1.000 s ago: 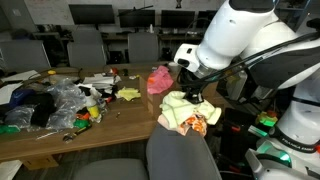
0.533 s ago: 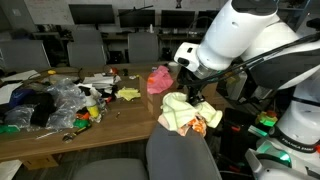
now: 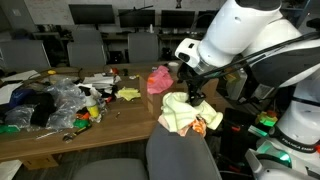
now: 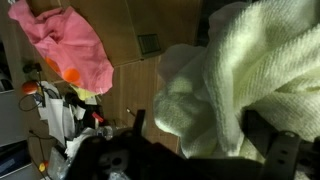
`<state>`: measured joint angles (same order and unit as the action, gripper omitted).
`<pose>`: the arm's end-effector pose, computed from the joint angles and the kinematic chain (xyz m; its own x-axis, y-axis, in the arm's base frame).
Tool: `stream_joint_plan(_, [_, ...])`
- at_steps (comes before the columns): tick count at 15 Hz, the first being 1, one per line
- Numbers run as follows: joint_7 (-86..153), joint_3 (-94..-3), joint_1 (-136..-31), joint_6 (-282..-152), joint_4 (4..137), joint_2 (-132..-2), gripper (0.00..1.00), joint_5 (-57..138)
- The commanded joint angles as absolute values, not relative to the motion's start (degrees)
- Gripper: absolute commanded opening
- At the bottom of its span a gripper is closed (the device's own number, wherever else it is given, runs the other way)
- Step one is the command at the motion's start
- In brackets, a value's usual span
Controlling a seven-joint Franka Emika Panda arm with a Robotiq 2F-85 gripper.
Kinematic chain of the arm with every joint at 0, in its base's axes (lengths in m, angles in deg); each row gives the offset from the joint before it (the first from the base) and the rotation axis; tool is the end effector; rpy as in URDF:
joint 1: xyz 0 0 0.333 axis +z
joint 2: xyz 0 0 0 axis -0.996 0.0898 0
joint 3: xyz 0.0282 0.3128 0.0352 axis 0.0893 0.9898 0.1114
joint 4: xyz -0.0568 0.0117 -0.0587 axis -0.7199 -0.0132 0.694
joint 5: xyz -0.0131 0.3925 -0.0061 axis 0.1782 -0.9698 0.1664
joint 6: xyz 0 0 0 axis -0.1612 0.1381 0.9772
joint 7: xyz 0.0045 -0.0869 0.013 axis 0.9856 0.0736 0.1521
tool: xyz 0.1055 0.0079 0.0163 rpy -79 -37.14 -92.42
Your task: Hang the peach and yellow shirts on the back of the chair
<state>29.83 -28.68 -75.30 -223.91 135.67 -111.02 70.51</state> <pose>0.3465 0.1566 0.3697 0.6644 0.7467 0.0327 0.6322 -0.5848 0.5083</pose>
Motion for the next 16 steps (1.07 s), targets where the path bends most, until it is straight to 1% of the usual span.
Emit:
stream_joint_plan(1, [31.4, -28.0, -76.3, -223.3, 135.6, -113.5, 1.0, 71.6])
stream_joint_plan(11, [30.1, -29.2, -76.3, -215.1, 129.4, -118.7, 1.0, 68.9])
stream_joint_plan(16, [33.0, -29.4, -80.3, -211.3, 122.0, -117.0, 1.0, 70.7])
